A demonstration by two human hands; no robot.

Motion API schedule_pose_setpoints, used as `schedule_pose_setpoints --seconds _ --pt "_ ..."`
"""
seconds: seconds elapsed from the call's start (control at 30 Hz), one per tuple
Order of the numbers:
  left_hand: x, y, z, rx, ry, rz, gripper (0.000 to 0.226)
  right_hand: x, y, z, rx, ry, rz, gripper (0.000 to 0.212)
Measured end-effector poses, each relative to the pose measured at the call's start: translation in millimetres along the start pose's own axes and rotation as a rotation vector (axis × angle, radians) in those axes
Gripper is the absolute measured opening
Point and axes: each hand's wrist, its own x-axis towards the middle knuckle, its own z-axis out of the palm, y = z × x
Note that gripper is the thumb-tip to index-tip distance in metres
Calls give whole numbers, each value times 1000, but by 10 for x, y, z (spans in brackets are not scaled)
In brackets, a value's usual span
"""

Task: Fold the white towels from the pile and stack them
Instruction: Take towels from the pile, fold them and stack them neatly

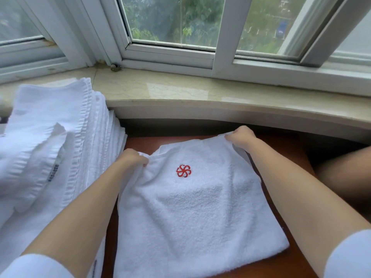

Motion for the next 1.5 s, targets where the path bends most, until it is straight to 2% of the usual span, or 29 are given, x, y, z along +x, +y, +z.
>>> schedule_pose_setpoints --seconds 0.1,0.17,0.23,0.3,0.37,0.43,0.5,0.6,0.7,0.8,0.87,1.0,1.1,1.2,1.33,1.5 --pt "-123 -45 -89 -32 155 60 45 -179 2 -194 -262 94 -97 24" --pt "-217 -54 -196 -77 231 97 45 -270 31 -314 -306 140 -129 35" --pt "-339 -58 -306 -167 272 167 33 -417 42 -408 -309 174 -153 39" --pt "-480 -45 -385 -216 319 247 44 -604 40 -489 -298 220 -177 36" --pt "-673 -18 -445 -236 351 331 57 -800 62 -576 -250 291 -195 35" --pt "-885 2 -503 -245 331 426 60 -994 108 -693 -160 400 -212 31" --pt "-1105 22 -589 -226 312 542 59 -1183 181 -840 -60 514 -222 30" --pt "-1457 43 -751 -200 393 770 59 -1455 315 -1084 72 603 -193 42" --pt "-1760 33 -874 -156 444 973 57 -1671 421 -1302 155 690 -136 31" --pt "-1979 -2 -948 -37 406 1070 42 -1840 507 -1400 197 749 -133 27" --pt "-2077 -27 -969 123 352 1064 33 -1926 554 -1411 137 740 -175 23" --pt "-2192 -113 -901 524 332 998 27 -2100 617 -1361 -82 677 -239 32" --pt "-2209 -226 -824 601 332 954 25 -2255 675 -1293 -435 582 -360 29" --pt "-2205 -322 -742 388 349 934 27 -2384 701 -1210 -743 509 -420 28" --pt "-2231 -409 -578 -153 242 811 26 -2472 749 -1065 -1085 499 -434 21" --pt "-2248 -510 -384 -315 243 724 25 -2509 784 -957 -1149 495 -455 20"
